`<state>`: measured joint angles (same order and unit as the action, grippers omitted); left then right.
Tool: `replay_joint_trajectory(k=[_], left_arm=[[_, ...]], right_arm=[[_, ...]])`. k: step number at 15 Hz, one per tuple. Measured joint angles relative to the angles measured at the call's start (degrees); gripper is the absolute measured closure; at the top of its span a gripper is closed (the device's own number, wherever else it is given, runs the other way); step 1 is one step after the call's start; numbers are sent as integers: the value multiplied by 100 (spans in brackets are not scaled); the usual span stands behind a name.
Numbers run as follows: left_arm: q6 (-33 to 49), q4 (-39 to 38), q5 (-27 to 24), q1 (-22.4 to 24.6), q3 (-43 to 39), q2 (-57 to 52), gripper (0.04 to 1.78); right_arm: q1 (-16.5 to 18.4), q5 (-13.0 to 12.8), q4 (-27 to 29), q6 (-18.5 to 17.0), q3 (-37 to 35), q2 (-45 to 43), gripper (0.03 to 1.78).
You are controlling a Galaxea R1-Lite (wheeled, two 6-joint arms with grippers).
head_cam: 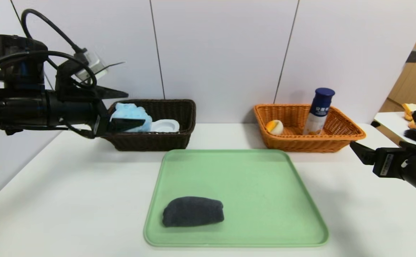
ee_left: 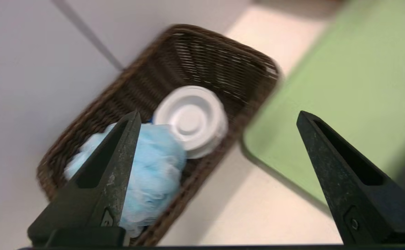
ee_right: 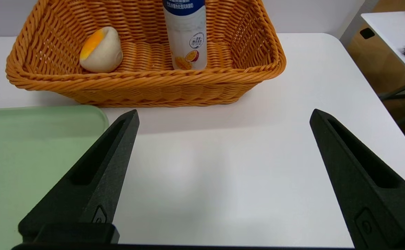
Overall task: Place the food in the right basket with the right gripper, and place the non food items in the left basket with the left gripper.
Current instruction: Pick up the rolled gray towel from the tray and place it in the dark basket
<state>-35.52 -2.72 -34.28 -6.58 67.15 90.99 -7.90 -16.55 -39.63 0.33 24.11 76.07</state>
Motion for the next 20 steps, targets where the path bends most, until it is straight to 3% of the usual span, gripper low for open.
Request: replay_joint_trajectory(k=[4, 8, 12, 20], left_arm=[[-1996, 2266, -124, -909, 77, -447, 18], [-2658, 3585, 507, -1971, 107, -452, 16], [-2679, 3551, 884, -2616, 219, 206, 15], [-2601, 3011, 1096, -2732, 396, 1301, 13]], right_arm=[[0, -4, -146, -2, -171, -13, 12], [2, 22, -328, 0, -301, 17, 12], [2, 74, -385, -9, -308, 52, 12], [2, 74, -877, -2, -328, 345, 12]])
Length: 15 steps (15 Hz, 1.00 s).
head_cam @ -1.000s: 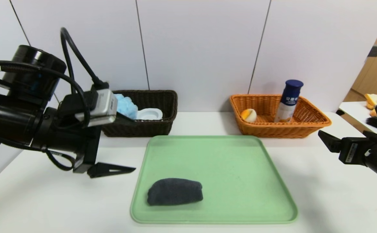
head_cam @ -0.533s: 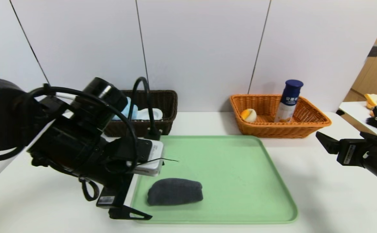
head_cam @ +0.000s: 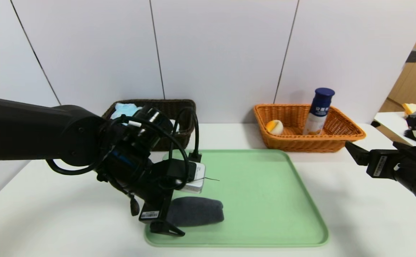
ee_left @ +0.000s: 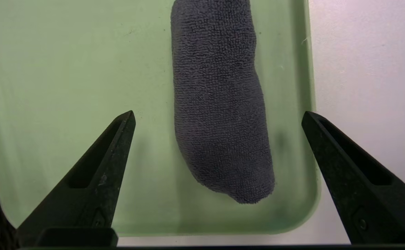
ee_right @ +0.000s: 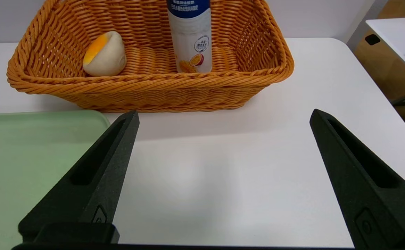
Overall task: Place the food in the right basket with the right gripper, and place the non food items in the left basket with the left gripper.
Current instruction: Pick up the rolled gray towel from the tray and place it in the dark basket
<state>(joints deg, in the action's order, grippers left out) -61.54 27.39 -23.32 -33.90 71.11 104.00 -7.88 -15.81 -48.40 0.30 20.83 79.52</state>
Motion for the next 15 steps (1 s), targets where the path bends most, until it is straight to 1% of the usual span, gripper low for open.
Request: replay_joint_trajectory(k=[3, 5, 8, 9, 11, 12, 13, 15], left_arm=[[16, -39, 48, 20, -7, 179, 13], [71, -77, 238, 22, -7, 272, 13], [107, -85, 254, 23, -5, 347, 13], [104, -96, 255, 23, -5, 366, 19], [93, -193, 262, 23, -2, 383, 53], [90, -196, 262, 23, -5, 388, 68], [88, -199, 262, 23, -9, 389, 81], [84, -195, 260, 23, -30, 389, 100]], right_arm=[[0, -1, -6, -6, -17, 63, 12], [0, -1, -24, -6, -15, 69, 12], [0, -1, -24, -12, -17, 74, 12], [2, -1, -26, -12, -20, 74, 12], [2, -1, -26, -15, -20, 77, 12], [2, 0, -26, -28, -20, 74, 12], [2, 0, -22, -82, -24, 77, 12], [0, -1, -22, -123, -41, 77, 12]])
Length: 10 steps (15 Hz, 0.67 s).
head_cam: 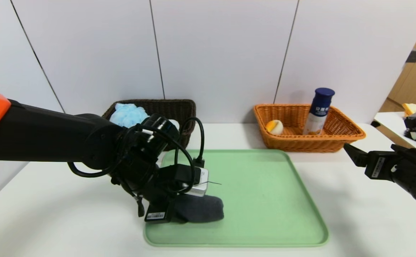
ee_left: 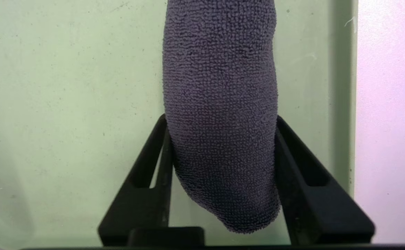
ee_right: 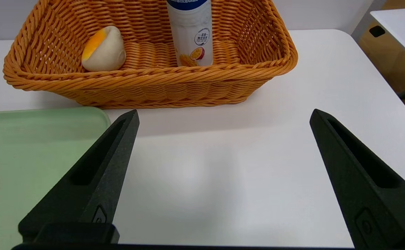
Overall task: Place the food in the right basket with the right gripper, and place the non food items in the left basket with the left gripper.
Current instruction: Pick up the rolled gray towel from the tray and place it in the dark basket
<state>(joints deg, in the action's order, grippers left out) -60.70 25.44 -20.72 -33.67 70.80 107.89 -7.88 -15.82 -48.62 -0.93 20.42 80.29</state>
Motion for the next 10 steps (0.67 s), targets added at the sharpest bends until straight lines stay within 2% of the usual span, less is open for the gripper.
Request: replay_joint_trajectory(k=[1, 2, 7, 10], left_arm=[[1, -1, 0, 0, -11, 0, 112], [0, -1, 2, 0, -24, -6, 157], [45, -1, -38, 24, -112, -179, 158], [279, -15, -243, 51, 6, -350, 158]], right_arm=[[0, 1, 0, 2, -11, 0, 12], [0, 1, -2, 2, -16, 2, 12], [7, 9, -4, -6, -83, 33, 12], [13, 9, -15, -1, -113, 59, 12]])
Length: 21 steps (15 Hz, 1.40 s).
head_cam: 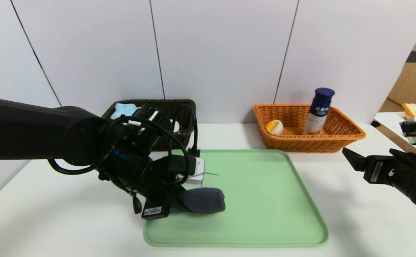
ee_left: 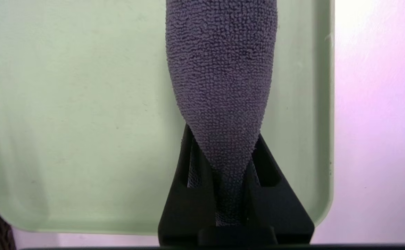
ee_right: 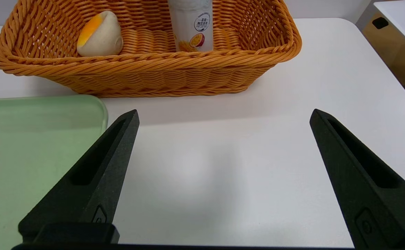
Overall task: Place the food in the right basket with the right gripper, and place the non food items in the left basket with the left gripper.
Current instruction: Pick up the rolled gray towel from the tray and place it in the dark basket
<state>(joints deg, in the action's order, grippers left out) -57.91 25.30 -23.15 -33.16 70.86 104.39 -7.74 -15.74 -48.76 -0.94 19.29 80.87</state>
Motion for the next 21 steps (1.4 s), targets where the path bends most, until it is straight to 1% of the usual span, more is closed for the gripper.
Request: replay_joint_trajectory(k=[2, 4, 6, 8, 10, 12, 13, 15, 16, 18, 21], left_arm=[[457, -57, -85, 17, 286, -113, 158], [1030, -228, -113, 91, 767, -191, 158], [1822, -466, -190, 229, 1114, -290, 158], [2867, -863, -247, 351, 1165, -527, 158], [3897, -1618, -256, 649, 1078, -759, 158], [4606, -2269, -297, 1150, 1031, -883, 158], [4893, -2445, -386, 1437, 1017, -918, 158], [5191, -2559, -518, 1891, 1006, -886, 158], [5226, -2628, -512, 2046, 1025, -811, 158], [5265, -2976, -418, 2208, 1061, -613, 158], [5369, -3568, -162, 2288, 1047, -293, 158]], right_arm=[[2, 1, -22, 1, 26, 7, 12], [4, 0, -55, 12, 61, 5, 12], [4, -7, -173, 23, 66, -2, 12], [2, -5, -215, 32, 45, -11, 12], [2, -7, -217, 65, 28, -20, 12], [-2, -5, -217, 89, 33, -23, 12], [-5, 0, -219, 87, 59, -23, 12], [-5, -5, -243, 87, 85, -23, 12], [-5, -5, -258, 80, 85, -28, 12], [-9, -5, -263, 80, 83, -33, 12], [-16, -7, -263, 78, 61, -26, 12]])
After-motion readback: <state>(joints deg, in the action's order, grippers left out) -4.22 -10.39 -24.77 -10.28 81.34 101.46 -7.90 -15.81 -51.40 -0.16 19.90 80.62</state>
